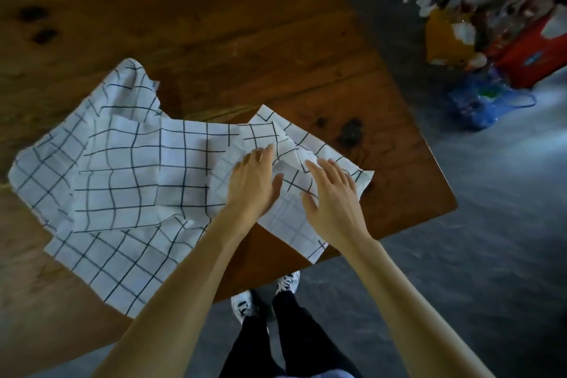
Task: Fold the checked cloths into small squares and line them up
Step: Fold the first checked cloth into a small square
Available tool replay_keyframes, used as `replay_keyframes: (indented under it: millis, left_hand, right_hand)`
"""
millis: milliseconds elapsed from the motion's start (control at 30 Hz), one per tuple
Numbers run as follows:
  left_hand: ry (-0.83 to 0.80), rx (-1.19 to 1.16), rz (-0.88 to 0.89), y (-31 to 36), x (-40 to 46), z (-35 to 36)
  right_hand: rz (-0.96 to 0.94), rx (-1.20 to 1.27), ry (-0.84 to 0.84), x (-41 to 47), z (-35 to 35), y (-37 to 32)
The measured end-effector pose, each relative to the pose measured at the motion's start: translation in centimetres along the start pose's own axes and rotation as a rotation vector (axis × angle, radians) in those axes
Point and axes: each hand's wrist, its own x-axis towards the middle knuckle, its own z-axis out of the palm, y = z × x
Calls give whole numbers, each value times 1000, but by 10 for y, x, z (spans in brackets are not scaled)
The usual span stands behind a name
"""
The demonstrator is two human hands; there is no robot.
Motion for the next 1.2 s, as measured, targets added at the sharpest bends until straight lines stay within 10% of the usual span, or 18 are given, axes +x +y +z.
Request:
replay_keyframes:
  millis: [1200]
  left_hand:
    - [517, -190, 338, 27, -33, -243]
  right_hand:
    - [-4, 171, 544, 15, -68, -186]
